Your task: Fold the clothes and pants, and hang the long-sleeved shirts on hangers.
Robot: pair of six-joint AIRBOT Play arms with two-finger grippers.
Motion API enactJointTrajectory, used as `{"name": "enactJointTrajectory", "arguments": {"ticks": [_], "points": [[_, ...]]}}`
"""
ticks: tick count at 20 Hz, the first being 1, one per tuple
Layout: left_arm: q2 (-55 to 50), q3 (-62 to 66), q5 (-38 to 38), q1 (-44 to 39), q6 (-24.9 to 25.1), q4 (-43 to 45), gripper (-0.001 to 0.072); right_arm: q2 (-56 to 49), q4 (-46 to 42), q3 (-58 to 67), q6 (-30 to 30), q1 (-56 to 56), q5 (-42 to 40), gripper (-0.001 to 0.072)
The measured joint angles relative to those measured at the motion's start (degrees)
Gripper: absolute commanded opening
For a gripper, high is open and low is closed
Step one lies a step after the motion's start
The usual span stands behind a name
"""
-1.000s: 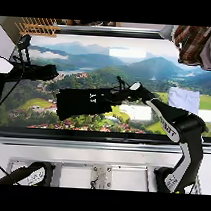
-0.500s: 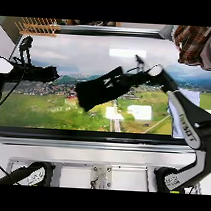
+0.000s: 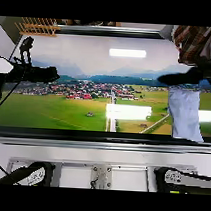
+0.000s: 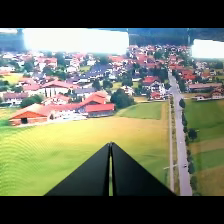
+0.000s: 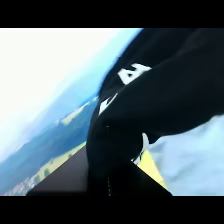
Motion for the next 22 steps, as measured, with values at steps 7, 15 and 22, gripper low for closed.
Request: {"name": "enactJointTrajectory", "arguments": {"ticks": [7, 15, 22], "points": [[0.00, 0.00, -0.17, -0.04, 0.02, -0.04, 0.0008, 5.18, -14.43, -0.02, 12.98, 0.02, 4.63, 0.0010], [0.00, 0.00, -0.81, -0.04, 0.15, -0.07, 0.0008, 10.21, -28.33, -3.52, 16.90, 5.53, 18.88, 0.0011], [0.00, -0.02, -1.64, -0.04, 0.15, -0.02, 0.0008, 12.39, -36.02, -9.14, 13.81, 6.12, 30.67, 0.0021]]}}
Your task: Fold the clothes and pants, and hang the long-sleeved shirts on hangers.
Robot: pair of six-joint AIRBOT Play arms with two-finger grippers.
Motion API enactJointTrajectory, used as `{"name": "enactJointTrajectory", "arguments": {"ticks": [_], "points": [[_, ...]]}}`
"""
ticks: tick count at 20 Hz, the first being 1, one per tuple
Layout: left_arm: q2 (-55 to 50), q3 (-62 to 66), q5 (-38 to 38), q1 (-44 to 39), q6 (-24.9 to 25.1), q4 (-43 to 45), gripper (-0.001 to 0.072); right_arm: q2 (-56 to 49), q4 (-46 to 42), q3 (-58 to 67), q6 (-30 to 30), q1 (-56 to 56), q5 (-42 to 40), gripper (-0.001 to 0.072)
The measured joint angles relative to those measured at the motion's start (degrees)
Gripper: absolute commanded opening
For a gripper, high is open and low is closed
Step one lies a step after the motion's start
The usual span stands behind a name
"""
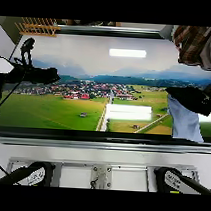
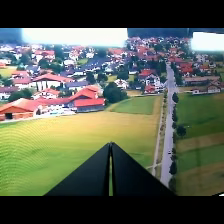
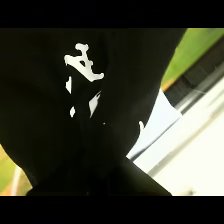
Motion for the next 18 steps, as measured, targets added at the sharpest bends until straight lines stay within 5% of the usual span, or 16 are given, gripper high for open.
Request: {"name": "enactJointTrajectory", "arguments": {"ticks": [1, 2, 3, 4, 8, 16, 17, 18], "points": [[0.00, 0.00, -0.02, 0.00, 0.00, 0.00, 0.0008, 0.09, -0.24, -0.83, -0.20, 0.02, 1.07, 0.0059], [0.00, -0.02, -0.04, 0.00, 0.00, 0.00, 0.0008, 0.13, -0.26, -1.60, -0.48, 0.04, 1.99, 0.0296], [0.00, -0.02, -0.04, 0.00, 0.00, 0.00, 0.0008, 0.20, -0.31, -2.36, -0.70, 0.04, 3.30, 0.0610], [0.00, -0.02, -0.07, 0.00, 0.00, 0.00, 0.0008, 0.24, -0.20, -2.99, -1.20, 0.04, 4.50, 0.0681], [0.00, -0.02, -0.07, 0.00, 0.00, 0.00, 0.0008, 1.53, 3.02, -4.09, -3.48, 0.59, 4.96, 0.0680], [0.00, -0.02, -0.07, 0.00, -0.02, 0.02, 0.0008, 12.66, 14.12, -4.46, -8.04, 12.57, -10.19, 0.0668], [0.00, -0.02, -0.07, 0.00, -0.04, 0.02, 0.0008, 13.66, 14.97, -4.46, -8.94, 14.71, -11.13, 0.0573], [0.00, -0.02, -0.04, 0.00, -0.09, 0.02, 0.0008, 14.58, 15.45, -4.46, -9.70, 16.92, -11.93, 0.0303]]}}
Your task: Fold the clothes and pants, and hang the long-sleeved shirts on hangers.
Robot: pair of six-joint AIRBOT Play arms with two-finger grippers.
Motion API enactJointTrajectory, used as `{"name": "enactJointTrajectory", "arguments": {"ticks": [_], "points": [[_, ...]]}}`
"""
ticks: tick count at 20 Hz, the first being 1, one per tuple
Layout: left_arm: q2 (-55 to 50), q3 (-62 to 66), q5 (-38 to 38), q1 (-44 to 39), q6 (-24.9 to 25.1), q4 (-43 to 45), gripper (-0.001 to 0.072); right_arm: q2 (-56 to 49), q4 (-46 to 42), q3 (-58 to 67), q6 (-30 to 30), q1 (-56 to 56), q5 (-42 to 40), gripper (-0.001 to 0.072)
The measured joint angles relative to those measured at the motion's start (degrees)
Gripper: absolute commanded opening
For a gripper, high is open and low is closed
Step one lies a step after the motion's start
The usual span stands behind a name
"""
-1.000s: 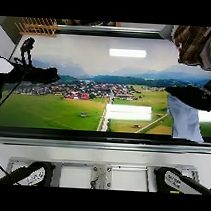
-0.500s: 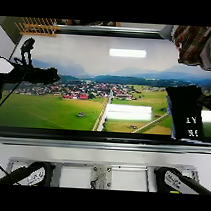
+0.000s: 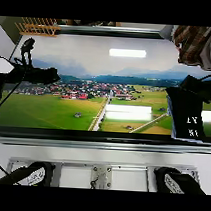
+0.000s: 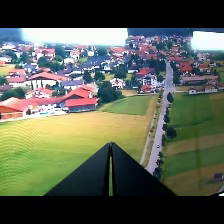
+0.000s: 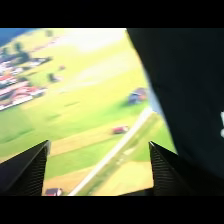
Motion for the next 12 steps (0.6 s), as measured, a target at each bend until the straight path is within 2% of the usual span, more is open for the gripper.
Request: {"name": "enactJointTrajectory", "arguments": {"ticks": [1, 6, 12], "points": [[0.00, 0.00, 0.00, 0.00, -0.07, 0.00, 0.0008, 0.66, 0.48, 0.00, -0.55, 1.88, -0.59, 0.0007], [0.00, 0.00, 0.02, 0.00, -0.07, 0.00, 0.0008, 1.99, 1.55, 0.00, -1.90, 8.04, -1.79, 0.0014], [0.00, 0.00, 0.04, 0.00, 0.00, 0.00, 0.0008, 2.12, 1.97, 0.00, -2.27, 9.49, -2.01, 0.0014]]}}
